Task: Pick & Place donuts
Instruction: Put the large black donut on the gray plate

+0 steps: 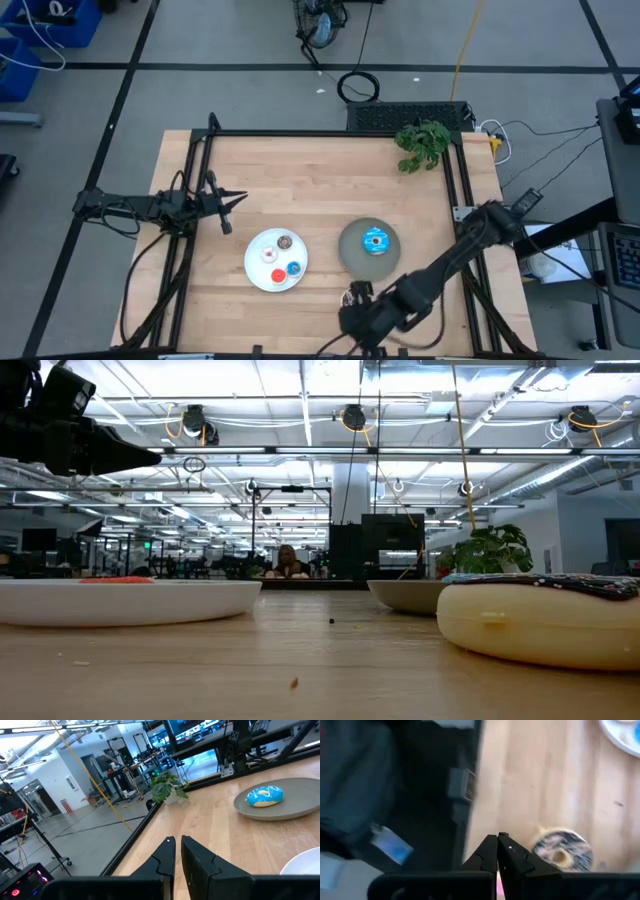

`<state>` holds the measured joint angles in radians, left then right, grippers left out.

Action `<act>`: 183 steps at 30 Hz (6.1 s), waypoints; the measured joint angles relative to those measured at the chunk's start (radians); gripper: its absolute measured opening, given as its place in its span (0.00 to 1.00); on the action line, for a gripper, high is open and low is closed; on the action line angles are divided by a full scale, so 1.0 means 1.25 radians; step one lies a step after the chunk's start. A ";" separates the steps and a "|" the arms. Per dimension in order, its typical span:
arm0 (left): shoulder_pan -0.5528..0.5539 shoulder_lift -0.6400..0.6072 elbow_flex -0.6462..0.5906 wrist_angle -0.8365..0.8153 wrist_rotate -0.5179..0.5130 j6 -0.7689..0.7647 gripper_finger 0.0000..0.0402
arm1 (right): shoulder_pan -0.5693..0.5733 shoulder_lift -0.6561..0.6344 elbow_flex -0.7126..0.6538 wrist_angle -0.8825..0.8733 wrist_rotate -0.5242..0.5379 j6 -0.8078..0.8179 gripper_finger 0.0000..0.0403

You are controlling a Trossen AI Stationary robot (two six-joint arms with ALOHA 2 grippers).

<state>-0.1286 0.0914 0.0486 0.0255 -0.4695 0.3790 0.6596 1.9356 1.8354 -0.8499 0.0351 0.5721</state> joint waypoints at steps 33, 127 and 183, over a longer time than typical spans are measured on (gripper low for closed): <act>0.000 0.000 0.000 -0.013 -0.001 0.005 0.09 | -0.155 0.098 -0.093 -0.098 -0.069 -0.182 0.25; 0.000 0.000 0.000 -0.026 -0.001 0.002 0.09 | -0.129 -0.025 0.081 -0.407 -0.024 -0.058 0.03; 0.000 0.000 0.000 -0.042 -0.001 0.000 0.09 | -0.420 -0.076 -0.317 -0.029 -0.040 -0.314 0.02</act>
<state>-0.1287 0.0917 0.0490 -0.0265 -0.4709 0.3790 0.1341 1.8400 1.4395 -0.8857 -0.0147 0.1791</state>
